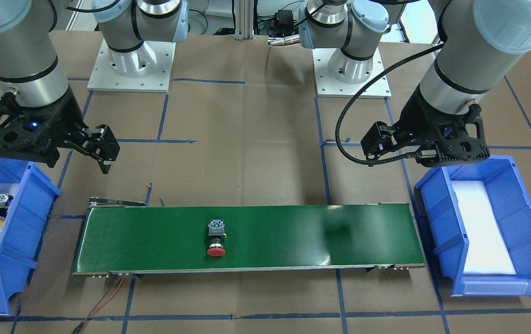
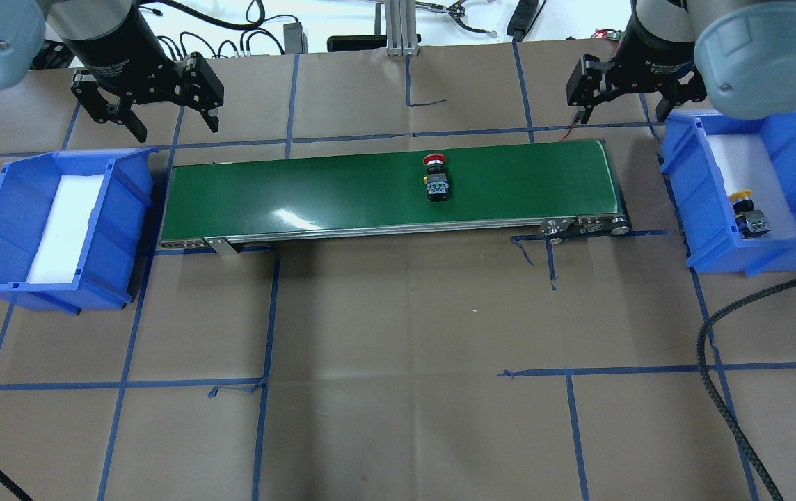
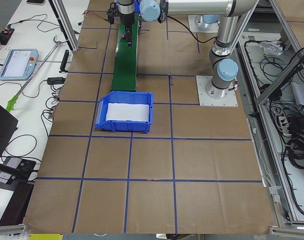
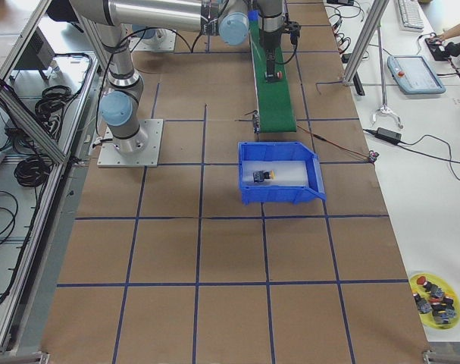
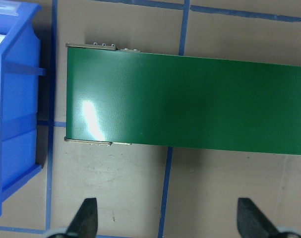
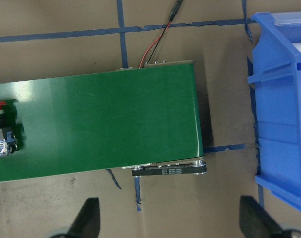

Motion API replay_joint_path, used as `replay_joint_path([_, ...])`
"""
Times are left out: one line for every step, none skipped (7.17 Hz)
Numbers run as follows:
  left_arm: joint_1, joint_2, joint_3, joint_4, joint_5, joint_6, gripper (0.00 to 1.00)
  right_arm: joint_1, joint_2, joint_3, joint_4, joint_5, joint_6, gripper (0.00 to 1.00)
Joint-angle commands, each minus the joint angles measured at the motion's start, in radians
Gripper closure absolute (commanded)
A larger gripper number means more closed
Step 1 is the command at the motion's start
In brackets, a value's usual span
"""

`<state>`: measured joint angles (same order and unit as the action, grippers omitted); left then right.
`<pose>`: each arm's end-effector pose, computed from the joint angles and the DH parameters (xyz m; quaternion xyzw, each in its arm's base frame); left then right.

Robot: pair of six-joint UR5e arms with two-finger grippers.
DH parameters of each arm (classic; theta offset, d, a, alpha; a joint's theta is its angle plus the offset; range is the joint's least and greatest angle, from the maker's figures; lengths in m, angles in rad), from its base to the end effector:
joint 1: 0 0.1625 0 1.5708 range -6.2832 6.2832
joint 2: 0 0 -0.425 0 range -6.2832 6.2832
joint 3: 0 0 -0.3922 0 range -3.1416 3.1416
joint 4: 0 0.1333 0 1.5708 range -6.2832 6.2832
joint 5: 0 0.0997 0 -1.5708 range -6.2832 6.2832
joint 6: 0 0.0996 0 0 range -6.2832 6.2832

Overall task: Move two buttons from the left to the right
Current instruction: 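Move the right gripper over the red button and grasp it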

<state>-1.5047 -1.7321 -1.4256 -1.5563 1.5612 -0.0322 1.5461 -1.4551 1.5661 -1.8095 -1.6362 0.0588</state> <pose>-0.0970 -0.5676 0.4759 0.0491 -0.9988 -0.0007 0.0048 0.1132 -0.5534 0.4553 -0.0437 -0.9965 0.0643 0.0315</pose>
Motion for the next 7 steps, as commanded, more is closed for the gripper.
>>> replay_joint_path([0.0,0.0,-0.001,-0.001,0.0,0.0,0.0,0.005,0.004,0.003,0.001,0.01,0.01,0.01])
replay_joint_path([0.0,0.0,-0.001,-0.001,0.0,0.0,0.01,0.005,0.005,0.011,0.001,0.01,0.01,0.01])
replay_joint_path([0.0,0.0,-0.001,-0.001,0.0,0.0,0.01,0.005,0.005,0.031,-0.001,0.012,0.009,0.01])
replay_joint_path([0.0,0.0,-0.001,-0.001,0.0,0.0,0.0,0.005,0.01,0.043,-0.022,0.013,0.009,0.01])
replay_joint_path([0.0,0.0,-0.001,-0.001,0.0,0.0,0.0,0.005,0.036,0.058,-0.081,0.013,0.009,0.01])
replay_joint_path([0.0,0.0,-0.001,-0.001,0.0,0.0,0.01,0.005,0.056,0.07,-0.117,0.015,0.009,0.01])
replay_joint_path([0.0,0.0,-0.001,-0.001,0.0,0.0,0.0,0.005,0.074,0.083,-0.148,0.015,0.009,0.01])
